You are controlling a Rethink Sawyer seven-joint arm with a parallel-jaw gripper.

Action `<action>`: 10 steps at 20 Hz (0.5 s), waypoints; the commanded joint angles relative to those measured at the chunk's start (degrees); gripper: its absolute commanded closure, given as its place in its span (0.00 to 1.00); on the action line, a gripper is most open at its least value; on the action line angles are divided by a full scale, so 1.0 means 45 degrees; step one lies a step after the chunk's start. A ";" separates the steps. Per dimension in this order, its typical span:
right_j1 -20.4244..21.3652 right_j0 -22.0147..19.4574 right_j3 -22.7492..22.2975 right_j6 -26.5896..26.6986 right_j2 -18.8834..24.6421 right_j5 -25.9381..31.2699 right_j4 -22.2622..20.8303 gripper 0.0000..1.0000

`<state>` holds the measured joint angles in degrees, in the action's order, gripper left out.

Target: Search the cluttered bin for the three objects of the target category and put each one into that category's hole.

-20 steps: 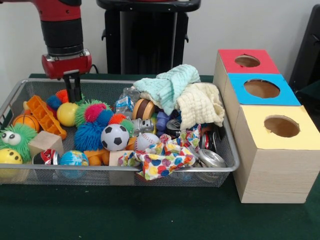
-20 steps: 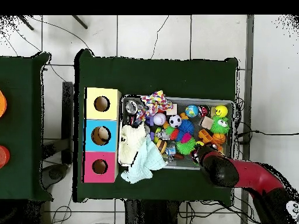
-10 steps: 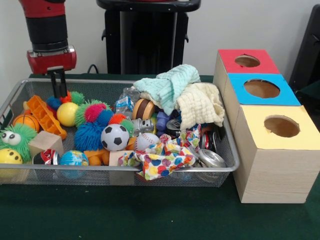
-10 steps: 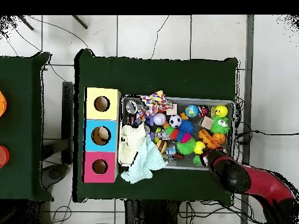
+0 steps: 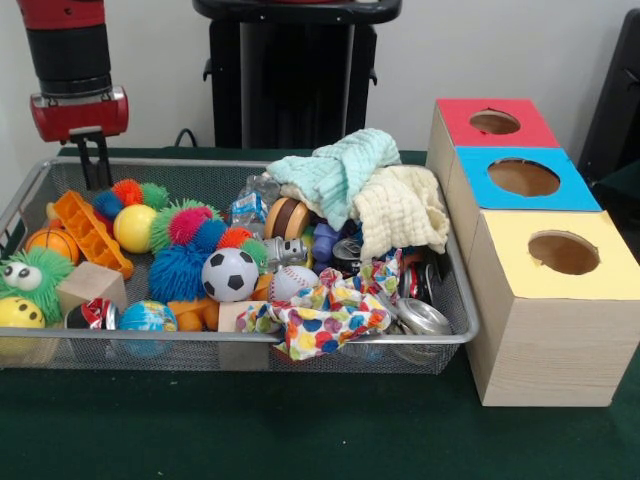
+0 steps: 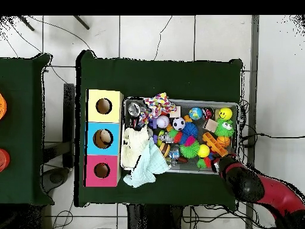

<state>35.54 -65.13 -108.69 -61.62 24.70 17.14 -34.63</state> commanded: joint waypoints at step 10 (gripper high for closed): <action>-0.0713 0.0016 0.0401 -0.0815 0.0585 0.0521 0.0182 1.00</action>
<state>34.75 -65.04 -108.68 -61.62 24.70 17.14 -34.65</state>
